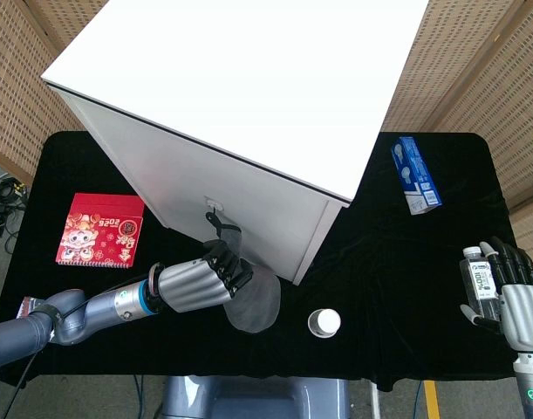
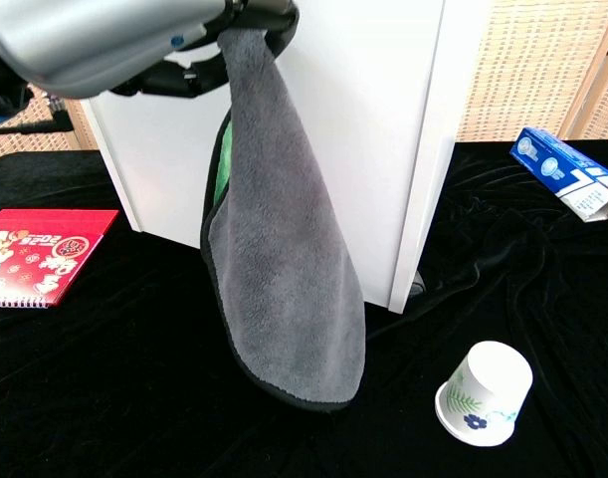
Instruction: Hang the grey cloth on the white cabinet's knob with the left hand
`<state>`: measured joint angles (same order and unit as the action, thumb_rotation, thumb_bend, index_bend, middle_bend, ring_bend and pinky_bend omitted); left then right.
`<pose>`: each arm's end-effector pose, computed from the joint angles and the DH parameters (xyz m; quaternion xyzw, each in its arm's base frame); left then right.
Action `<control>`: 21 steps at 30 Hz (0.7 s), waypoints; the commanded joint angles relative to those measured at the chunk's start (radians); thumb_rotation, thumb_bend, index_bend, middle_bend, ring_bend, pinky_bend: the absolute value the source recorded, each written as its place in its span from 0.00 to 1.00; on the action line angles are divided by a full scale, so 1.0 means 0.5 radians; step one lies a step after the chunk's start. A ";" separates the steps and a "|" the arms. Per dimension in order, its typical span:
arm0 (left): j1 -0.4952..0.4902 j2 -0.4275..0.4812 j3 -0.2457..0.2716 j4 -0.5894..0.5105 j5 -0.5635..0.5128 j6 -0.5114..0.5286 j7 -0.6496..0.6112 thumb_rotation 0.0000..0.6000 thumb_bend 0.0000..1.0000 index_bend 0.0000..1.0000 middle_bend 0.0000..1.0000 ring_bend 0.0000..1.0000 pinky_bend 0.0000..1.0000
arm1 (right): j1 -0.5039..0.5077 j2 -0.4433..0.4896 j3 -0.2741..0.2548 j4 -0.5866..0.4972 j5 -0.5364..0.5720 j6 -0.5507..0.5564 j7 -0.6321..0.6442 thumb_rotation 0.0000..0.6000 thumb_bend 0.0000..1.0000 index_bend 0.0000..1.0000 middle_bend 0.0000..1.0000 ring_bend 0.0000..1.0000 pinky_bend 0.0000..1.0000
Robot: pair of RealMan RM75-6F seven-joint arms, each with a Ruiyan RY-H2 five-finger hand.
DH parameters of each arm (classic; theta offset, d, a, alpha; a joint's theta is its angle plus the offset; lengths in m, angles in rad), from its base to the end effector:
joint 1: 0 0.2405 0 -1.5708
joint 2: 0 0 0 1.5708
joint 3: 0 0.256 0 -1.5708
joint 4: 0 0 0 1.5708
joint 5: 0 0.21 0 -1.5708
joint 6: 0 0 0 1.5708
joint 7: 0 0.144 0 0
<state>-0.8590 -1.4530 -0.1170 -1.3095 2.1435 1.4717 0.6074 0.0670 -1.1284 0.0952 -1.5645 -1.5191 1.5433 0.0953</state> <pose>-0.0605 0.2955 0.0491 -0.7126 0.2977 -0.5239 0.3592 -0.3129 -0.1848 0.1738 0.5640 -0.3744 0.4367 0.5925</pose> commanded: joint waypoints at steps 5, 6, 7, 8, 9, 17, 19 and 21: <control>0.125 0.022 0.103 0.041 0.038 0.089 0.081 1.00 0.22 0.47 0.45 0.51 0.41 | -0.001 0.000 0.000 -0.001 0.000 0.003 -0.004 1.00 0.17 0.03 0.00 0.00 0.05; 0.140 0.030 0.117 0.055 0.055 0.115 0.082 1.00 0.20 0.40 0.37 0.44 0.36 | -0.001 -0.002 0.000 -0.001 -0.001 0.004 -0.007 1.00 0.17 0.03 0.00 0.00 0.05; 0.155 0.037 0.129 0.070 0.071 0.146 0.080 1.00 0.20 0.36 0.32 0.39 0.32 | -0.001 -0.003 -0.001 -0.002 -0.002 0.004 -0.012 1.00 0.17 0.03 0.00 0.00 0.05; 0.175 0.043 0.141 0.089 0.084 0.187 0.073 1.00 0.19 0.31 0.23 0.31 0.26 | 0.000 -0.006 -0.002 -0.002 -0.005 0.004 -0.018 1.00 0.17 0.03 0.00 0.00 0.05; 0.192 0.047 0.150 0.102 0.093 0.218 0.066 1.00 0.19 0.26 0.16 0.23 0.20 | 0.000 -0.008 -0.003 -0.002 -0.008 0.003 -0.023 1.00 0.17 0.03 0.00 0.00 0.05; 0.341 0.091 0.206 0.132 0.081 0.397 0.002 1.00 0.04 0.05 0.00 0.00 0.00 | 0.005 -0.029 -0.010 0.003 -0.012 -0.005 -0.073 1.00 0.17 0.03 0.00 0.00 0.05; 0.388 0.096 0.214 0.129 0.062 0.457 -0.028 1.00 0.03 0.04 0.00 0.00 0.00 | 0.004 -0.030 -0.010 0.003 -0.011 -0.003 -0.077 1.00 0.17 0.03 0.00 0.00 0.05; 0.470 0.087 0.234 0.131 0.021 0.543 -0.076 1.00 0.03 0.04 0.00 0.00 0.00 | 0.003 -0.030 -0.007 0.004 -0.009 0.003 -0.077 1.00 0.17 0.03 0.00 0.00 0.05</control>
<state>-0.6654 -1.4094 -0.0114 -1.2432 2.1755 1.7012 0.5952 0.0684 -1.1433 0.0918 -1.5624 -1.5236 1.5445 0.0567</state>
